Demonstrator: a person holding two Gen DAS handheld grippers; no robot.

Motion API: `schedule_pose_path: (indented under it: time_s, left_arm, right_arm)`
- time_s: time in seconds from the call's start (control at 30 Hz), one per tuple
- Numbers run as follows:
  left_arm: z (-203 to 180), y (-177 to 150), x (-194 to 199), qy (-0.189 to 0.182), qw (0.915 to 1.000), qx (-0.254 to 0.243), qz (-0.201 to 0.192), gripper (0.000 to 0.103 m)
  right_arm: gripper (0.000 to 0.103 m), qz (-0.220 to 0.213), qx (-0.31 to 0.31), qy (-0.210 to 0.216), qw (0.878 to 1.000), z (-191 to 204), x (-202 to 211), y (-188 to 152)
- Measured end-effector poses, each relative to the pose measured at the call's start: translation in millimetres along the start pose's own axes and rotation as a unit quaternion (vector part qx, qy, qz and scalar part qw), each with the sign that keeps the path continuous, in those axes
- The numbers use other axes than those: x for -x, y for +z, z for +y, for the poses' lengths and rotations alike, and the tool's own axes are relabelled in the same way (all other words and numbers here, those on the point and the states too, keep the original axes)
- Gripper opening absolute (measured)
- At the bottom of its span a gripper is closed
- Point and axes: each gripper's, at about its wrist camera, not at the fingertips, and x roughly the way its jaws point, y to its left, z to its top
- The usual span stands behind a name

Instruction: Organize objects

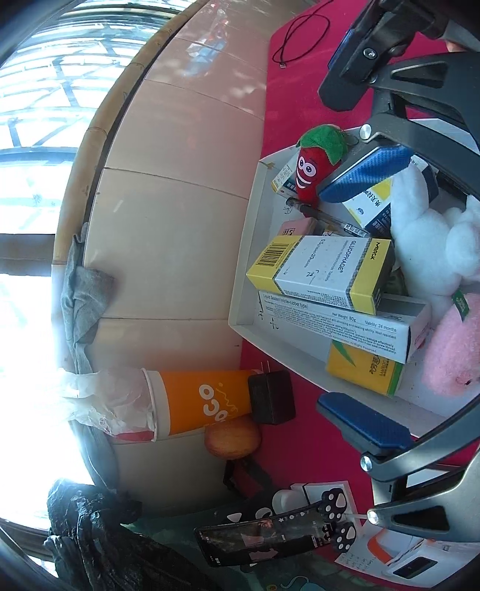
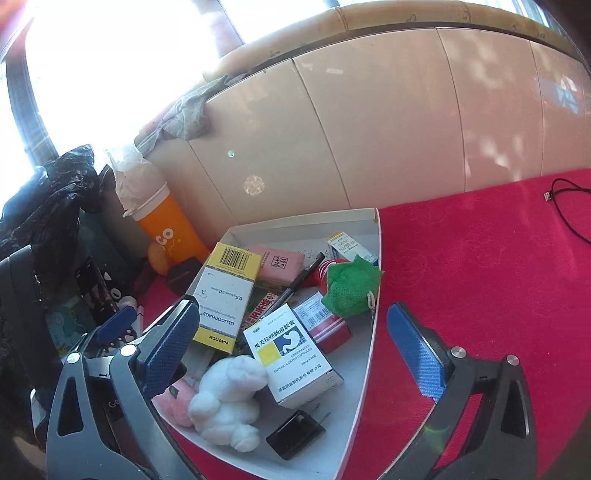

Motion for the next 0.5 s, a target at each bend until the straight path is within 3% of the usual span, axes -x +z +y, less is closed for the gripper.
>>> schedule_pose_path:
  time_s: [0.33, 0.5]
  left_arm:
    - [6, -16, 25, -0.005, 0.9997, 0.02, -0.012, 0.103]
    - [-3, -21, 68, -0.013, 0.9989, 0.0, -0.045, 0.103]
  right_arm:
    - [0.103, -0.013, 0.07, -0.048, 0.996, -2, 25, -23]
    - [0.103, -0.058, 0.107, -0.061, 0.991, -1, 65, -35]
